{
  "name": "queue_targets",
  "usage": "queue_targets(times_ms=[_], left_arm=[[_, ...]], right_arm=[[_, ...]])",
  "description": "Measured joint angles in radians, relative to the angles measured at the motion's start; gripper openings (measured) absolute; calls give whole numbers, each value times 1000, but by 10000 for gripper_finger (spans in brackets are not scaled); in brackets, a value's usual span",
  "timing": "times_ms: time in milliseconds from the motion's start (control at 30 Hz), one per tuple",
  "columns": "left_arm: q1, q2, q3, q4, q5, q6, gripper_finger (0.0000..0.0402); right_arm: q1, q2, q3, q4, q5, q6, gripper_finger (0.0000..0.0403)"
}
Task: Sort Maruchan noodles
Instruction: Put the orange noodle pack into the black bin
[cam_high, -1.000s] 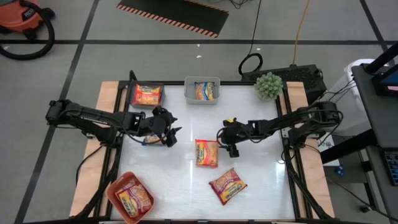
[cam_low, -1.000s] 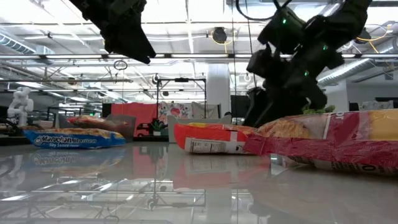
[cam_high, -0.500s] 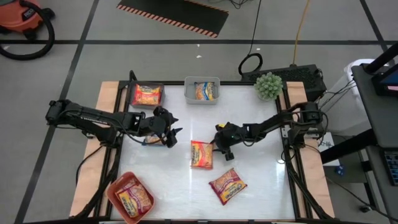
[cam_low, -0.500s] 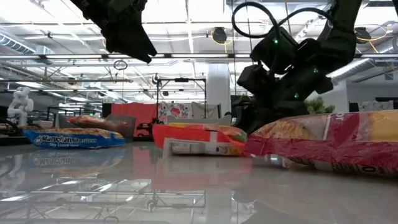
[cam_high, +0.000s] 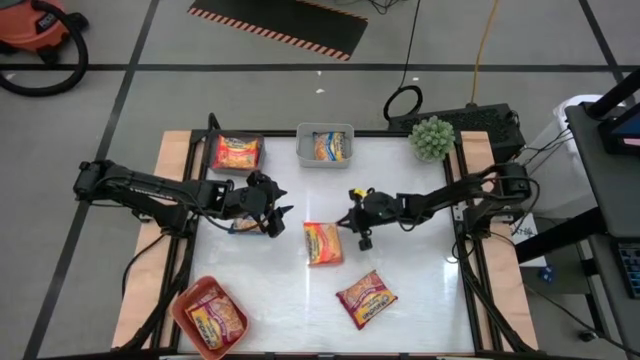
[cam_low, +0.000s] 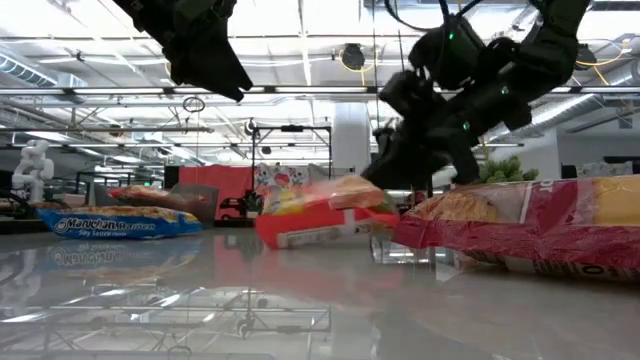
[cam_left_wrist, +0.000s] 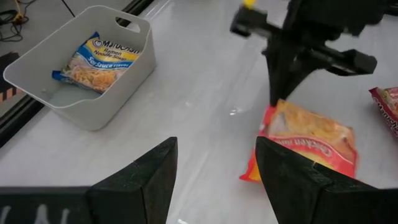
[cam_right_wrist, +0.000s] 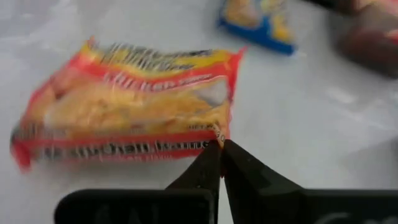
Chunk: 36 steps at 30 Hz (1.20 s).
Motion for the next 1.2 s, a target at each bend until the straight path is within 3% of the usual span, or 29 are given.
queue_targets(times_ms=[267, 567, 967, 1200], left_arm=[[0, 53, 0, 58, 0, -12, 220], [0, 172, -1, 207, 99, 78, 220], [-6, 190, -1, 344, 97, 194, 221], [-10, 195, 0, 355, 98, 197, 222]], right_arm=[[48, -146, 0, -25, 144, -51, 1], [98, -287, 0, -93, 279, -108, 0], [144, -458, 0, -204, 437, -139, 0], [201, -545, 0, -254, 585, -167, 0]])
